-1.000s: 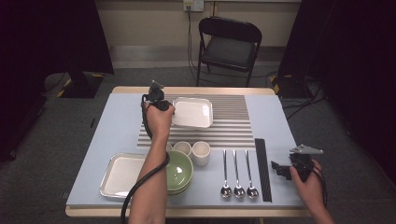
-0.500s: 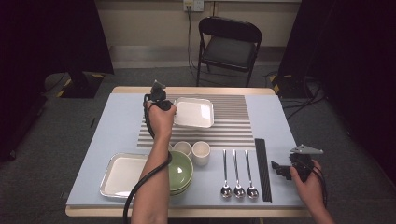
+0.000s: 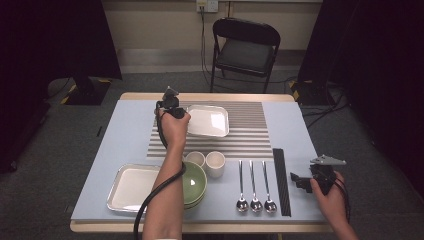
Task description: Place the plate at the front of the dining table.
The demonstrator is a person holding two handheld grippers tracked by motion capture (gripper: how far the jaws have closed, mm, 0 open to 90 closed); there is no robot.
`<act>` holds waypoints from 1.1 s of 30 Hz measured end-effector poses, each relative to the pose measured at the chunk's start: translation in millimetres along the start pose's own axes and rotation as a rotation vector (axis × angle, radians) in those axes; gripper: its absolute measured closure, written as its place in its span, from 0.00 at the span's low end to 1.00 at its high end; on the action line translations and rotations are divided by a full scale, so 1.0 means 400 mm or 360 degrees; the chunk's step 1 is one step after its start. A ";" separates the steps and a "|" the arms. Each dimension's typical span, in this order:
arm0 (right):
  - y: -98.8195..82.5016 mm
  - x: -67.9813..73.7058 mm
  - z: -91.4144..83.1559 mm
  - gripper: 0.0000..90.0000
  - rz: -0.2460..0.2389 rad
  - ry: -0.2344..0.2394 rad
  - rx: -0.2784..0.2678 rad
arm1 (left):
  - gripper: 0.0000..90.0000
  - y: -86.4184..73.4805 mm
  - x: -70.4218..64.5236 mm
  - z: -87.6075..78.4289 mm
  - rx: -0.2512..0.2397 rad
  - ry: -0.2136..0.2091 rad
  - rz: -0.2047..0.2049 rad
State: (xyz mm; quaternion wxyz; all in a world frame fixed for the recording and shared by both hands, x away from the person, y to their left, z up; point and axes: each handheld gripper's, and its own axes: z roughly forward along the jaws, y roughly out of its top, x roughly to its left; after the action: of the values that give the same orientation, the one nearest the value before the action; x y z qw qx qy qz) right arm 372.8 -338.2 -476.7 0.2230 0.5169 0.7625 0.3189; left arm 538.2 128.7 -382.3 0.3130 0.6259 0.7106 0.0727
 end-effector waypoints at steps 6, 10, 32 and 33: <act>0.000 0.000 0.000 0.13 0.0000 0.0000 0.0000 | 0.99 -0.002 0.004 0.005 -0.0010 0.0026 -0.0010; 0.000 0.000 0.000 0.13 -0.0002 0.0000 0.0000 | 0.99 -0.002 0.003 0.003 -0.0011 0.0027 -0.0013; 0.000 0.000 0.000 0.13 0.0000 0.0000 0.0000 | 0.99 -0.004 -0.015 0.017 0.0002 0.0077 0.0008; 0.000 0.000 0.000 0.13 -0.0001 0.0000 0.0000 | 0.99 -0.004 -0.015 0.017 0.0004 0.0077 0.0008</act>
State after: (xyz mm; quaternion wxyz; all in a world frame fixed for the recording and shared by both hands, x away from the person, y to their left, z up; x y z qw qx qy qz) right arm 372.8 -338.3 -476.7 0.2230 0.5167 0.7626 0.3188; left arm 540.8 120.8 -386.4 0.2948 0.6261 0.7165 0.0878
